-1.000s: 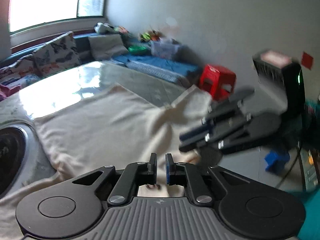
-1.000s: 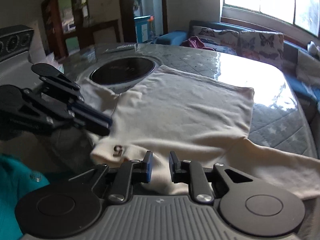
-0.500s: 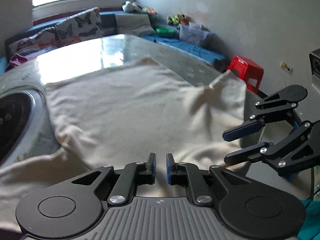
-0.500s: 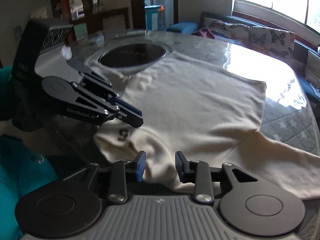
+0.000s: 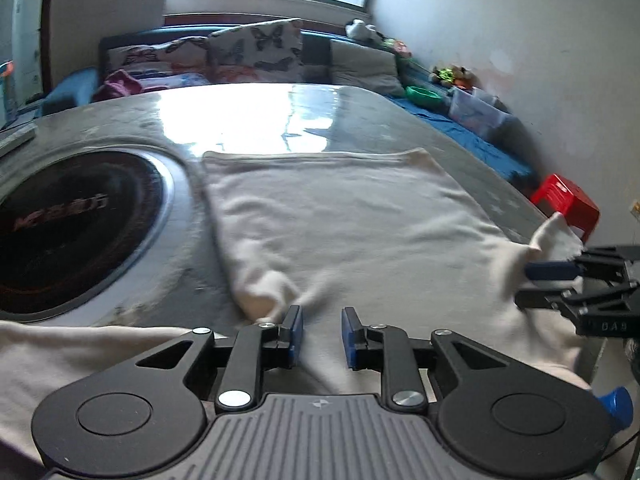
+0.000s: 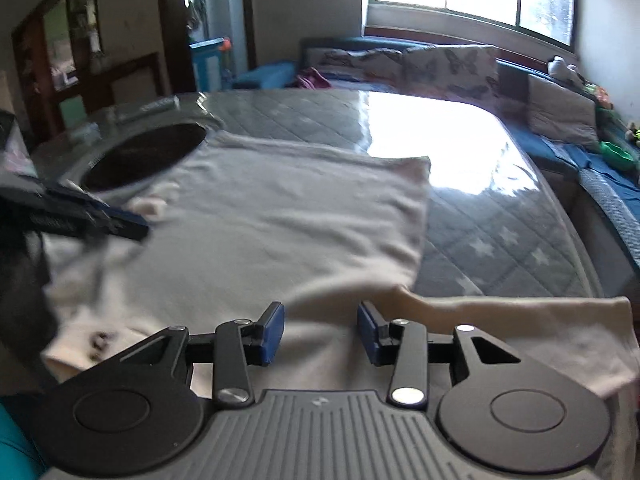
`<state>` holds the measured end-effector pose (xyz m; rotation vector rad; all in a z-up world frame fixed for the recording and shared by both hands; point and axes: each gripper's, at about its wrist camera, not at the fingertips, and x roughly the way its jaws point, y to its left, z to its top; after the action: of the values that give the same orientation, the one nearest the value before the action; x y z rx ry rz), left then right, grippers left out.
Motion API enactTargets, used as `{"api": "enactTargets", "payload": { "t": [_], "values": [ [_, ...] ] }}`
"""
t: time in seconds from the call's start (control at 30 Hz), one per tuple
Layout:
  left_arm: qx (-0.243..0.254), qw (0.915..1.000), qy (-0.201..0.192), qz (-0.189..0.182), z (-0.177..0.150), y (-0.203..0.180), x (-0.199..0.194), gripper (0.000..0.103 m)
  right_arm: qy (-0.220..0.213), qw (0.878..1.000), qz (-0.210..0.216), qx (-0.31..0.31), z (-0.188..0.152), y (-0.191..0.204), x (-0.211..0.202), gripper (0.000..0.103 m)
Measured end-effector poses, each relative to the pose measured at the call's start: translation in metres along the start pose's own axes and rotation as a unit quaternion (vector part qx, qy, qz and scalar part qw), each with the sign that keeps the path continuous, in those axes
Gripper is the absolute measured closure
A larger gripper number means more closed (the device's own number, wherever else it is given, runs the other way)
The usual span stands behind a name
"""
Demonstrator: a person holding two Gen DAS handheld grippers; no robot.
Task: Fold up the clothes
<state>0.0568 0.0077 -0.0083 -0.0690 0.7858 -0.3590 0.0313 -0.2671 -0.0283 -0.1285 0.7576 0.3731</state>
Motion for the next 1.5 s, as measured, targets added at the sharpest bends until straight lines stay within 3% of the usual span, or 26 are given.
{"api": "enactTargets", "payload": {
  "t": [0.03, 0.37, 0.97, 1.5],
  "values": [
    [-0.004, 1.0, -0.002, 0.002, -0.001, 0.004, -0.001, 0.08, 0.001, 1.0, -0.005, -0.002, -0.003, 0.0, 0.001, 0.051],
    [-0.009, 0.9999, -0.012, 0.0, -0.003, 0.009, -0.001, 0.081, -0.007, 1.0, -0.006, 0.0, -0.002, 0.001, 0.007, 0.048],
    [-0.017, 0.9988, -0.029, 0.034, 0.007, 0.018, 0.007, 0.081, -0.015, 1.0, -0.016, -0.001, 0.02, 0.001, 0.04, 0.045],
    [0.012, 0.9987, -0.031, 0.038, 0.009, 0.02, 0.006, 0.081, -0.006, 0.999, -0.02, 0.026, -0.024, -0.004, -0.013, 0.036]
  ]
}}
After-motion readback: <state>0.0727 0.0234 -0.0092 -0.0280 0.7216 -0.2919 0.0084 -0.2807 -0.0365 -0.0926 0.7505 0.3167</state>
